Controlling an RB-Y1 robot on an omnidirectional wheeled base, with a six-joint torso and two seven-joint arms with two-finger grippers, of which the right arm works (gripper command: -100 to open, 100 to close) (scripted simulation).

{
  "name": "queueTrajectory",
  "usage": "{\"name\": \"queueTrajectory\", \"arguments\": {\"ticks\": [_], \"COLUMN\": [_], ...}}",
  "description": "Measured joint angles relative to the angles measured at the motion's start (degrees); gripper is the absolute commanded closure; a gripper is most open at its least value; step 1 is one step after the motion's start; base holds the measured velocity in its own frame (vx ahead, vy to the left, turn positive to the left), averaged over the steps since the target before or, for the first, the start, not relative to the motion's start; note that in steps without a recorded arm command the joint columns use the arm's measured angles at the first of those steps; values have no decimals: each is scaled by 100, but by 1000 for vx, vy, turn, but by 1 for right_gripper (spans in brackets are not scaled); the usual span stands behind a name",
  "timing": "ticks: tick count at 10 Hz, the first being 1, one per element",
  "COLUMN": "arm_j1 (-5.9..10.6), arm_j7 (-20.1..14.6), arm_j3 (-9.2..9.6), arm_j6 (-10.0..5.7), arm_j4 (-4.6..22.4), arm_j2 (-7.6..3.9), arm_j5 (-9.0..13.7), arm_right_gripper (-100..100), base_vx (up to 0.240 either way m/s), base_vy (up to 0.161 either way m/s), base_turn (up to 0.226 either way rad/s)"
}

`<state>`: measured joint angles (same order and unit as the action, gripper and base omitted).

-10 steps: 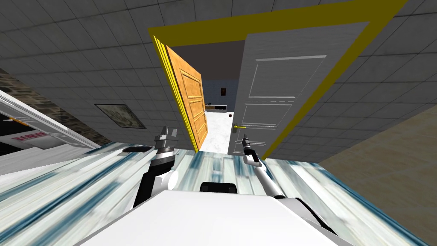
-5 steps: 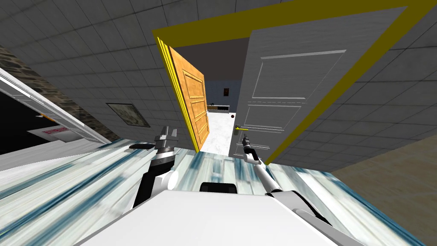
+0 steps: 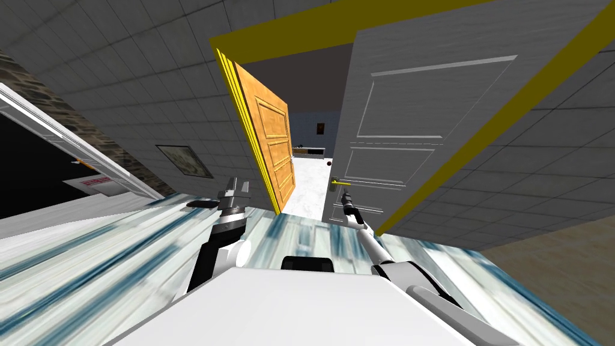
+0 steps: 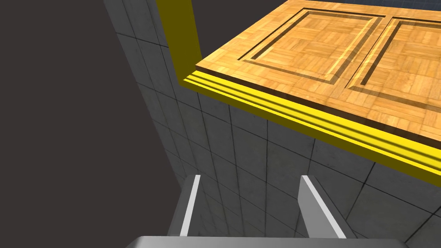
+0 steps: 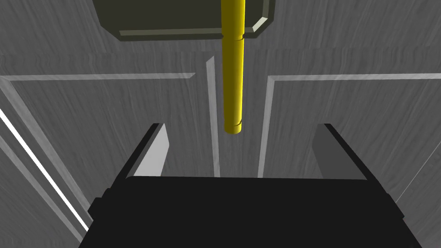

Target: Push the door open

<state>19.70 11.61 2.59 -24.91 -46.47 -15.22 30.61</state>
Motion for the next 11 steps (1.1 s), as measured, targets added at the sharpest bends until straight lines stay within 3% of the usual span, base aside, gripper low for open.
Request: {"name": "queueTrajectory", "arguments": {"ticks": [9, 10, 11], "arm_j1": [44, 47, 47], "arm_j7": [-15, -15, -15], "arm_j3": [-103, -104, -103], "arm_j6": [-28, -29, -28], "arm_j4": [120, 121, 120], "arm_j2": [-14, -14, -14], "arm_j5": [-7, -7, -7], "arm_right_gripper": [-100, 100, 100], "base_vx": [176, -10, -22], "base_vy": [-36, 5, 6], "base_turn": [23, -4, 3]}}
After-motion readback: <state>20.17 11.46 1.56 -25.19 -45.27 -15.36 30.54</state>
